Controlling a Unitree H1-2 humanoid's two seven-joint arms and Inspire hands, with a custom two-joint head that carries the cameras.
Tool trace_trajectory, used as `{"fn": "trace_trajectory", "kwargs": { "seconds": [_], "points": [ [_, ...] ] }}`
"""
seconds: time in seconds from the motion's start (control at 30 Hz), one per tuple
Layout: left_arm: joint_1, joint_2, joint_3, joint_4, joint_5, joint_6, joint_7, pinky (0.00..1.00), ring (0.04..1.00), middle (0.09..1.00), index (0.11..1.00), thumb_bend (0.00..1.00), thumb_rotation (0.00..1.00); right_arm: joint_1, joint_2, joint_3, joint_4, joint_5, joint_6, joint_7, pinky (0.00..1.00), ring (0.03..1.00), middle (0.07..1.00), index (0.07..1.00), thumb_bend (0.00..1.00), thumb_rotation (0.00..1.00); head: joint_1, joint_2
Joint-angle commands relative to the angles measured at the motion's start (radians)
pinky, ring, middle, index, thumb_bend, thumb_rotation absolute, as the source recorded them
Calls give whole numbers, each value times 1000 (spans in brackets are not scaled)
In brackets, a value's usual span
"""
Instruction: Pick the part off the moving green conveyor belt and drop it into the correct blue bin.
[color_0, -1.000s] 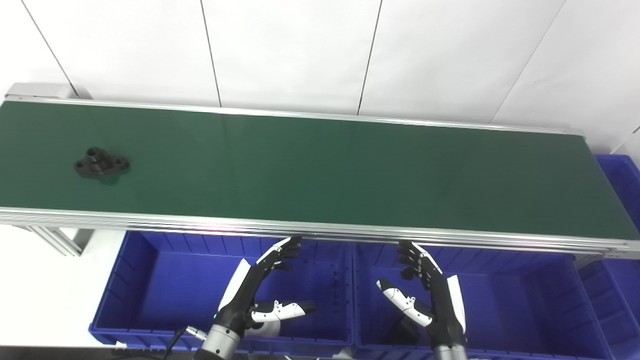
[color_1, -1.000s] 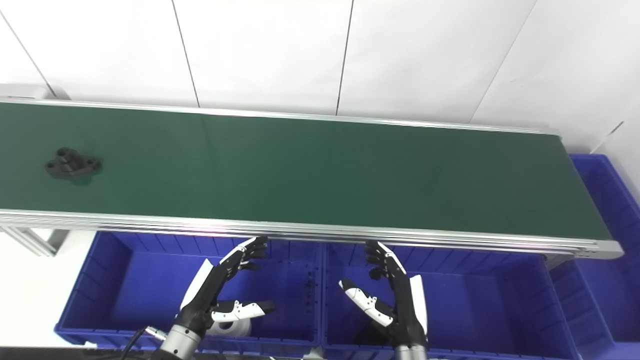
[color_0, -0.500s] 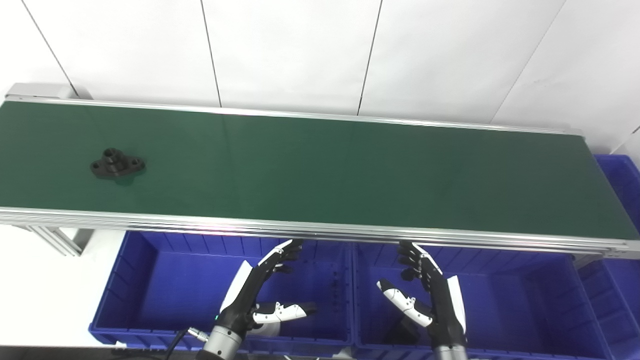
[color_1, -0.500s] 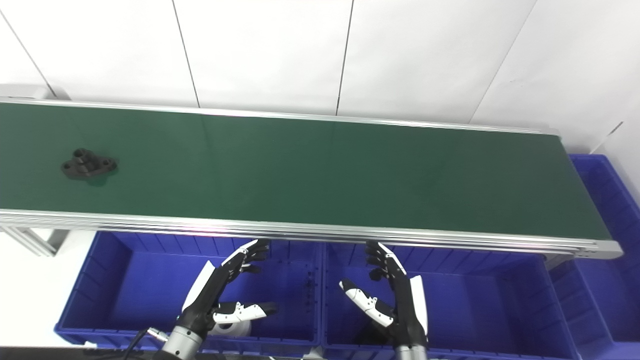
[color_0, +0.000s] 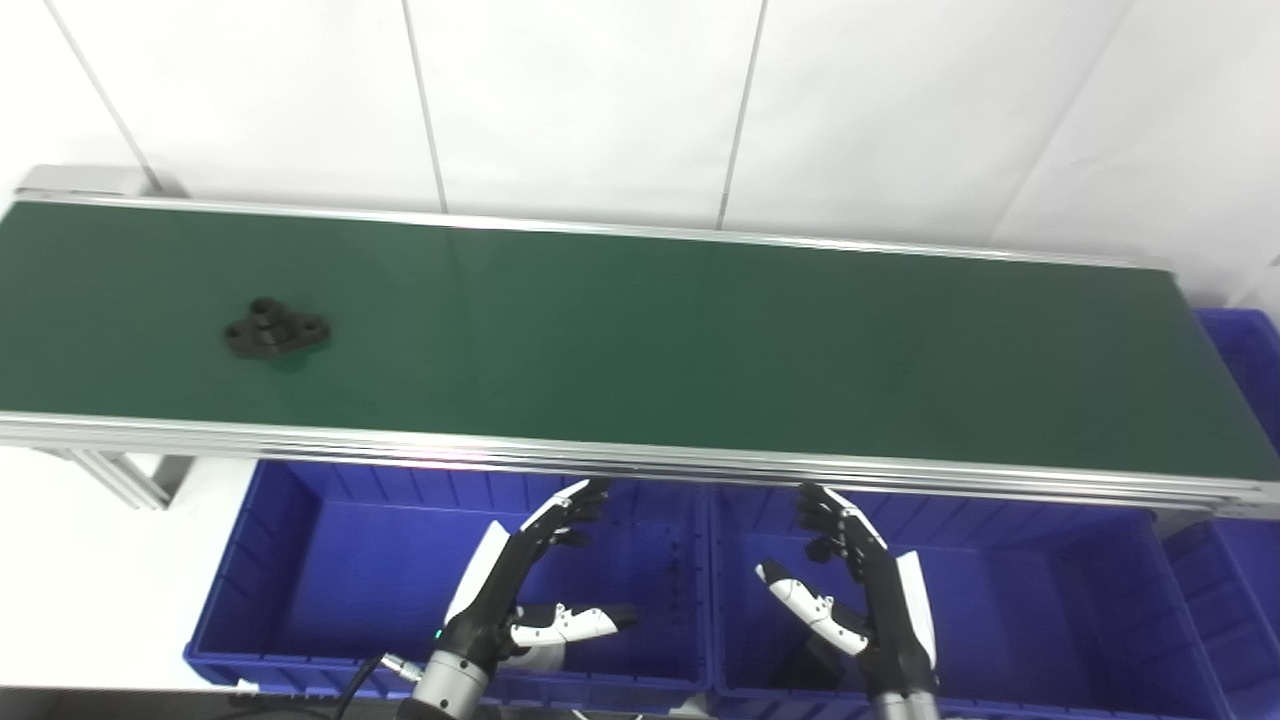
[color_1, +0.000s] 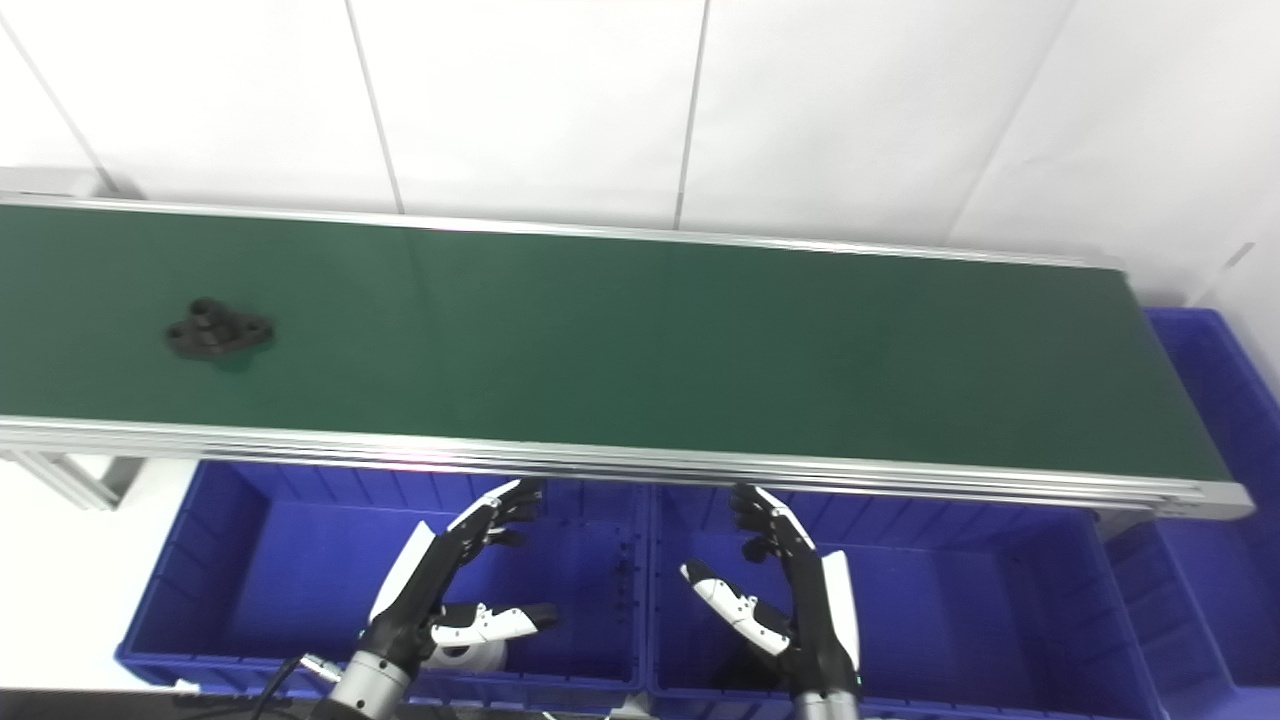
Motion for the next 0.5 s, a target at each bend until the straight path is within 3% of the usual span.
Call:
{"fn": "trace_trajectory", "kwargs": {
  "seconds": [0.0, 0.17, 0.33, 0.47],
  "points": [
    [-14, -25, -20, 3, -2, -26, 17, 741, 829, 867, 871, 685, 449, 10, -28, -10, -13, 16, -59, 7, 715, 763, 786, 809, 694, 467, 36, -17],
    [-32, -42, -74, 68, 29, -26, 102, 724, 818, 859, 862, 703, 467, 6, -65, 7, 7, 127, -70, 41, 733, 776, 799, 822, 622, 325, 121, -82],
    [-54, -52, -117, 116, 46, -26, 168, 712, 804, 854, 858, 716, 490, 10, -76, 9, 11, 180, -70, 61, 767, 800, 817, 837, 571, 221, 153, -105],
    [-62, -56, -135, 133, 45, -26, 187, 706, 805, 855, 860, 721, 496, 11, -83, 1, 26, 198, -70, 73, 774, 805, 823, 842, 552, 237, 152, -112]
  ]
}}
